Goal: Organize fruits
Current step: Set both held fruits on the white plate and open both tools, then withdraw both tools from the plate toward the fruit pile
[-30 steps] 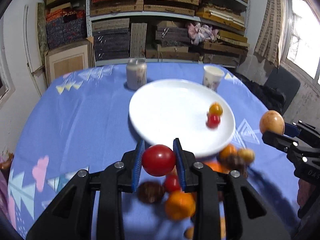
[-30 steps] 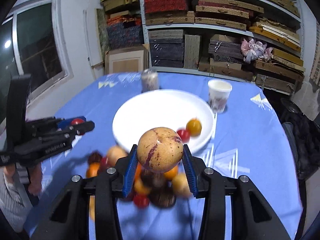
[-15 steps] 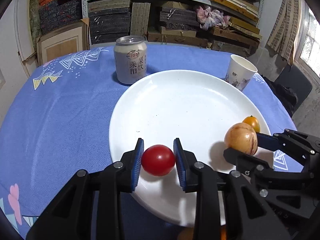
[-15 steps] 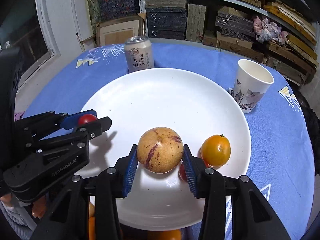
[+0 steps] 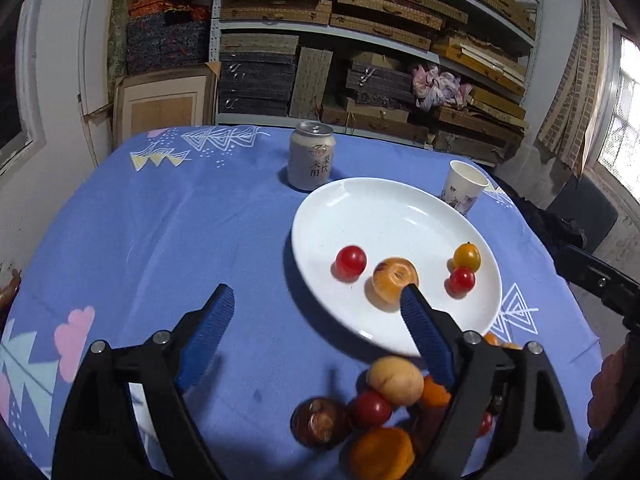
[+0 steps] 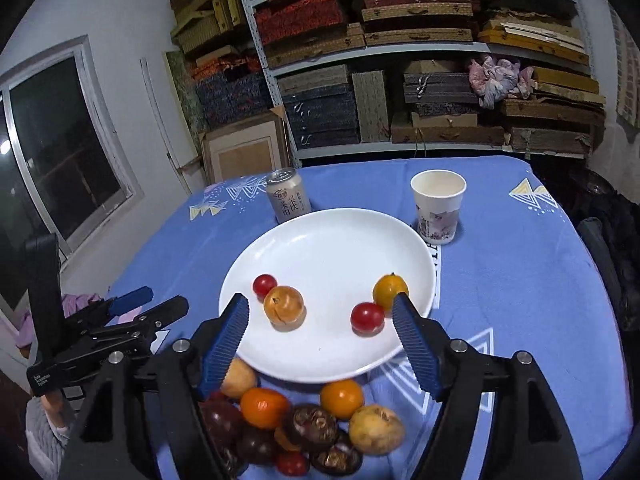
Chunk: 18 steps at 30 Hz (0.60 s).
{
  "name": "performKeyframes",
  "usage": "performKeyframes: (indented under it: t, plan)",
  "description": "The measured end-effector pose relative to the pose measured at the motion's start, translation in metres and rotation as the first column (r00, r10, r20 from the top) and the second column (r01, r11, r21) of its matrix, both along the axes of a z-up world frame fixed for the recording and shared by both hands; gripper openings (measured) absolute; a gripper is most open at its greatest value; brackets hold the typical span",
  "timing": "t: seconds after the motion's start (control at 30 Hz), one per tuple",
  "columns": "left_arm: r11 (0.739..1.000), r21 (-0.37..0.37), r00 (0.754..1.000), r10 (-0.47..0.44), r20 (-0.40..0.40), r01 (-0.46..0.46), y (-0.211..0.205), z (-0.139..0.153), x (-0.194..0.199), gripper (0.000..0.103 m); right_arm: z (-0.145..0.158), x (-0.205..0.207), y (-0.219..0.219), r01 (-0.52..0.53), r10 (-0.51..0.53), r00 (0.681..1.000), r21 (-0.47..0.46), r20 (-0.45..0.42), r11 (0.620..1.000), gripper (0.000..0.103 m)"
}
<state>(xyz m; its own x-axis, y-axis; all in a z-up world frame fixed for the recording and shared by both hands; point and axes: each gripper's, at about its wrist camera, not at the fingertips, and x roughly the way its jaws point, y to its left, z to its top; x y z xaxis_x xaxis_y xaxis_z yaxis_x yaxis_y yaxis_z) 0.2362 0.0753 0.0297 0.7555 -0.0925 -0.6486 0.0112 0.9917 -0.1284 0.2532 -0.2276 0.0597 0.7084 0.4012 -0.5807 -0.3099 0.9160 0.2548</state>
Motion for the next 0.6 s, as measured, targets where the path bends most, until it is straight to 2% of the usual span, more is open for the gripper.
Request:
performKeyframes:
  t: [0.17, 0.3, 0.47, 0.6]
  plan:
    - [0.999, 0.013, 0.999, 0.032, 0.004, -0.032, 0.000, -0.021, -0.061, 0.084, -0.028, -0.055, -0.020, 0.027, -0.027, 0.999, 0.024, 0.021, 0.999, 0.075]
    - [0.994, 0.105, 1.000, 0.023, -0.005, -0.022, -0.015, -0.040, -0.089, 0.087, -0.045, -0.079, -0.023, 0.047, -0.047, 0.999, 0.008, 0.025, 0.999, 0.077]
    - [0.976, 0.213, 0.999, -0.036, 0.009, 0.033, -0.038, -0.048, -0.096, 0.087, -0.043, -0.087, -0.012, 0.023, -0.020, 0.998, -0.034, 0.063, 0.999, 0.086]
    - [0.970, 0.232, 0.998, -0.066, -0.013, 0.067, -0.047, -0.053, -0.091, 0.088, -0.043, -0.088, -0.013, 0.016, -0.015, 0.998, -0.019, 0.057, 1.000, 0.087]
